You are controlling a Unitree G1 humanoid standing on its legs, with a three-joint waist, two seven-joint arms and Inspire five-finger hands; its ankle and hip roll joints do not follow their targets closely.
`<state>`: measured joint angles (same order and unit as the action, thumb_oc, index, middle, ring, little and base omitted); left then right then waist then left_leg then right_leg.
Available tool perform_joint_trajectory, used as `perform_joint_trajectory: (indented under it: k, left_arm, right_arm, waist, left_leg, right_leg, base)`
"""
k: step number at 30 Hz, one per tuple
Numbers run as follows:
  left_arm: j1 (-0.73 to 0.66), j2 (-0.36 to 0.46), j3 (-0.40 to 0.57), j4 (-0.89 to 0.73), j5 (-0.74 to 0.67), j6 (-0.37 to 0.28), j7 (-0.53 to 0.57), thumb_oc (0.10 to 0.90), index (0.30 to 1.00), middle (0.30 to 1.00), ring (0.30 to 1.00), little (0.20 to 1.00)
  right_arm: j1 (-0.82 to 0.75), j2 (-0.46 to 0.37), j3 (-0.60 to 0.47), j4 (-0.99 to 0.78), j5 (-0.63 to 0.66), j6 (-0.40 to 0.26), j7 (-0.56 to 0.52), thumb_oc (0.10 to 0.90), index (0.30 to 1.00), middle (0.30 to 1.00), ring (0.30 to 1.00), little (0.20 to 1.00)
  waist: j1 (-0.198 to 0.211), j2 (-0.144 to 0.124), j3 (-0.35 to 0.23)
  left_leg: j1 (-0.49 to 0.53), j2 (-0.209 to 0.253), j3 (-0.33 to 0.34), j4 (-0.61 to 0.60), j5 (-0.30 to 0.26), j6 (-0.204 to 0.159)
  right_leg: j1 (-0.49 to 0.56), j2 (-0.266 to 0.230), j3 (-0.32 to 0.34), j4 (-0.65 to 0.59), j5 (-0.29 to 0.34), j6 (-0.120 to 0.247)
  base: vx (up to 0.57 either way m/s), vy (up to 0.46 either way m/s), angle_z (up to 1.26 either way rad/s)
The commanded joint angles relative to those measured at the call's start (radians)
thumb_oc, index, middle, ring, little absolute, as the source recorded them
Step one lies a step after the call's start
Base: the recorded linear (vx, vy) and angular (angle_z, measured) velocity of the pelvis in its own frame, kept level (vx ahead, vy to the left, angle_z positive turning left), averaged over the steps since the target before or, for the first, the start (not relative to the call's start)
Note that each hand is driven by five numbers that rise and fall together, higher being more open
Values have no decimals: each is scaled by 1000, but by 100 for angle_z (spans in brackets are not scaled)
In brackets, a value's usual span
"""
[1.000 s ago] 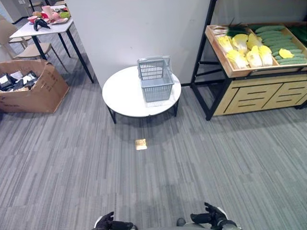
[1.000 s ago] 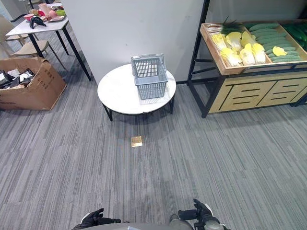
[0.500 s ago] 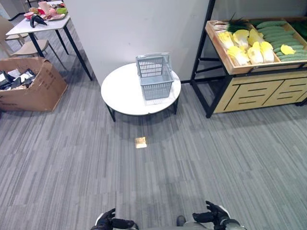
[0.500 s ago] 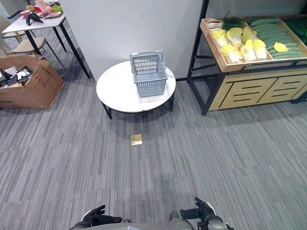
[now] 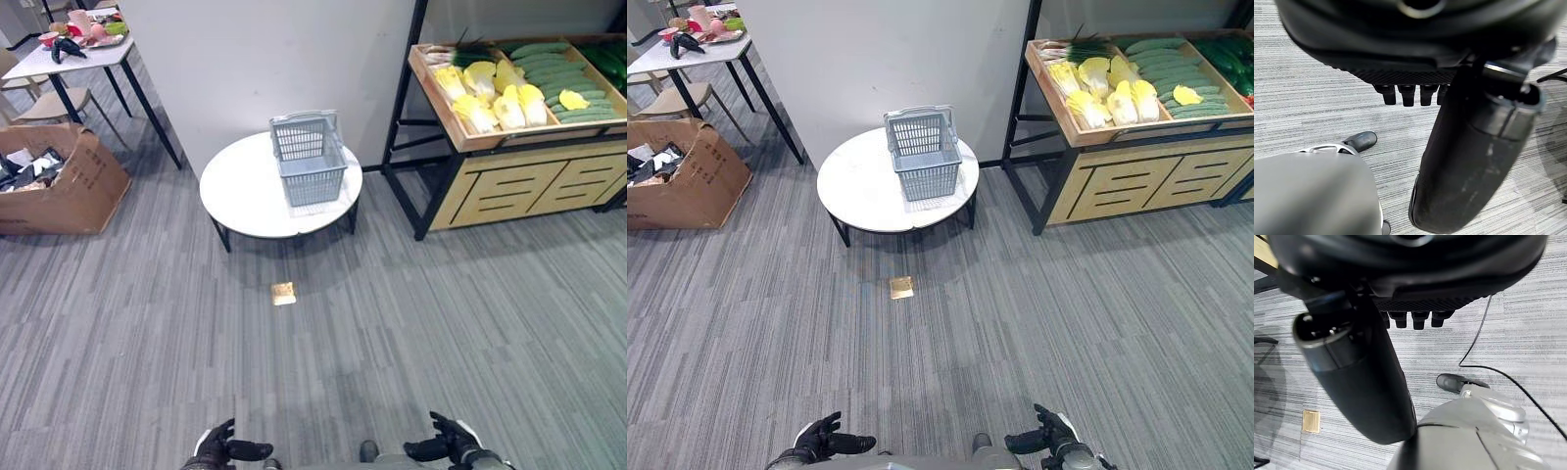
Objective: Get the vegetables into the basket
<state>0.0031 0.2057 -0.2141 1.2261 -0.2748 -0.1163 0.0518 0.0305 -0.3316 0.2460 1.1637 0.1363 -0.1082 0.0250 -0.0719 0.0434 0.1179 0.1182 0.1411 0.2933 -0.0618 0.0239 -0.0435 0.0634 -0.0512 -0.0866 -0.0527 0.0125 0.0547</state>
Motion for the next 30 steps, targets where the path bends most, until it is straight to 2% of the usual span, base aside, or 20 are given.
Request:
perform_joint_trajectory:
  k: [1,3,4,5,7,8,9,10,12,13,14,16,17,20,22,24,26,29,30]
  left_arm:
    - [-89,34,28,-1,17,-66,78,900,1000,1000,1000,1000]
    - [-105,44,26,0,16,-66,87,900,1000,1000,1000,1000]
    - [-113,50,30,5,13,-65,88,900,1000,1000,1000,1000]
    - [-113,50,30,5,12,-65,88,900,1000,1000,1000,1000]
    - [-116,52,34,5,8,-66,90,900,1000,1000,1000,1000]
    - [-120,51,37,5,0,-66,93,900,1000,1000,1000,1000]
    - [-136,47,32,-1,-20,-73,92,900,1000,1000,1000,1000]
    - [-143,46,30,0,-34,-75,89,900,1000,1000,1000,1000]
    - [-136,45,24,-15,-57,-76,72,900,1000,1000,1000,1000]
    - [-127,46,19,-14,-69,-76,62,900,1000,1000,1000,1000]
    - [-126,46,19,-14,-70,-76,62,900,1000,1000,1000,1000]
    - [-115,42,17,-12,-67,-77,54,900,1000,1000,1000,1000]
    - [-109,40,17,-8,-62,-76,50,900,1000,1000,1000,1000]
    - [-102,45,14,-3,-44,-71,43,900,1000,1000,1000,1000]
    - [-113,55,14,-5,-42,-73,43,900,1000,1000,1000,1000]
    - [-121,70,20,-4,-41,-76,45,900,1000,1000,1000,1000]
    - [-126,79,30,-21,-55,-78,45,900,1000,1000,1000,1000]
    - [-136,88,39,-43,-63,-79,45,900,1000,1000,1000,1000]
    - [-136,88,39,-43,-63,-79,45,900,1000,1000,1000,1000]
  right_arm:
    - [-65,-35,38,-22,-41,-47,-51,900,1000,1000,1000,1000]
    - [-78,-41,37,-15,-31,-50,-56,900,1000,1000,1000,1000]
    - [-82,-43,34,-6,-22,-49,-58,900,1000,1000,1000,1000]
    - [-82,-43,34,-6,-22,-49,-58,900,1000,1000,1000,1000]
    - [-82,-48,28,-8,-15,-53,-66,900,1000,1000,1000,1000]
    - [-80,-52,23,-10,-7,-53,-66,900,1000,1000,1000,1000]
    - [-83,-63,16,-14,5,-53,-68,900,1000,1000,1000,1000]
    - [-89,-67,13,-8,13,-51,-68,900,1000,1000,1000,1000]
    - [-85,-72,12,-4,19,-52,-69,900,1000,1000,1000,1000]
    - [-88,-76,14,-1,17,-48,-67,900,1000,1000,1000,1000]
    - [-87,-76,15,-1,17,-48,-67,900,1000,1000,1000,1000]
    - [-90,-80,10,-1,15,-49,-66,900,1000,1000,1000,1000]
    - [-91,-80,9,1,14,-50,-63,900,1000,1000,1000,1000]
    - [-87,-71,2,-4,13,-51,-58,900,1000,1000,1000,1000]
    - [-92,-67,-3,0,15,-49,-61,900,1000,1000,1000,1000]
    - [-99,-55,-7,10,15,-47,-58,900,1000,1000,1000,1000]
    - [-108,-47,-7,12,16,-44,-58,900,1000,1000,1000,1000]
    - [-125,-41,-3,2,8,-41,-63,900,1000,1000,1000,1000]
    - [-125,-41,-3,2,8,-41,-63,900,1000,1000,1000,1000]
  waist:
    - [-25,-41,39]
    - [-26,-33,64]
    - [-26,-32,79]
    - [-26,-32,79]
    - [-22,-40,95]
    - [-17,-49,106]
    - [-6,-61,128]
    - [-4,-62,130]
    - [-3,-59,125]
    - [4,-49,118]
    - [6,-51,120]
    - [13,-32,113]
    - [15,-29,109]
    - [13,-31,91]
    - [15,-46,89]
    - [24,-69,82]
    - [31,-81,82]
    - [39,-83,97]
    - [39,-83,97]
  left_leg:
    - [2,53,-44,-26,39,-119]
    - [-10,67,-46,-26,53,-119]
    - [-34,74,-50,30,60,-122]
    - [-36,74,-51,33,58,-123]
    - [-95,78,-73,165,69,-130]
    - [-135,74,-91,246,81,-133]
    - [-206,21,-177,333,99,-140]
    - [-240,1,-208,301,95,-138]
    - [-265,18,-215,217,86,-121]
    - [-284,56,-209,125,120,-120]
    - [-279,55,-207,121,121,-120]
    - [-295,81,-207,29,179,-137]
    - [-290,85,-199,18,186,-141]
    - [-269,69,-151,44,151,-128]
    - [-268,44,-132,74,111,-106]
    - [-271,16,-100,112,65,-78]
    - [-270,-9,-81,132,32,-52]
    - [-243,-42,-66,142,-18,-13]
    - [-243,-42,-66,142,-18,-13]
  right_leg:
    - [0,-69,-61,18,6,82]
    - [-47,-62,-51,88,-25,70]
    - [-57,-56,-42,108,-35,58]
    - [-59,-56,-43,109,-36,58]
    - [-53,-53,-40,109,-43,43]
    - [-43,-58,-42,105,-44,36]
    - [-30,-72,-42,93,-44,35]
    - [-24,-79,-44,85,-46,38]
    - [-12,-83,-38,72,-51,44]
    - [4,-82,-24,64,-62,56]
    - [6,-83,-23,65,-63,56]
    - [34,-80,-6,59,-78,68]
    - [49,-84,7,55,-85,75]
    - [76,-113,34,46,-90,93]
    - [70,-148,52,55,-73,111]
    - [53,-190,76,78,-25,134]
    - [14,-214,98,138,36,146]
    - [-67,-232,95,299,133,143]
    - [-67,-232,96,299,133,143]
  base:
    - [-90,-83,1]
    - [-77,-100,-1]
    - [-38,-104,-3]
    - [-22,-122,0]
    - [-3,-133,0]
    - [19,-134,11]
    - [54,-64,8]
    - [94,14,8]
    - [205,114,7]
    - [228,140,11]
    - [279,184,5]
    - [269,174,-19]
    - [320,215,-34]
    - [277,252,-52]
    - [219,266,-61]
    - [209,245,-49]
    - [162,234,-46]
    - [153,247,-16]
    - [133,281,-17]
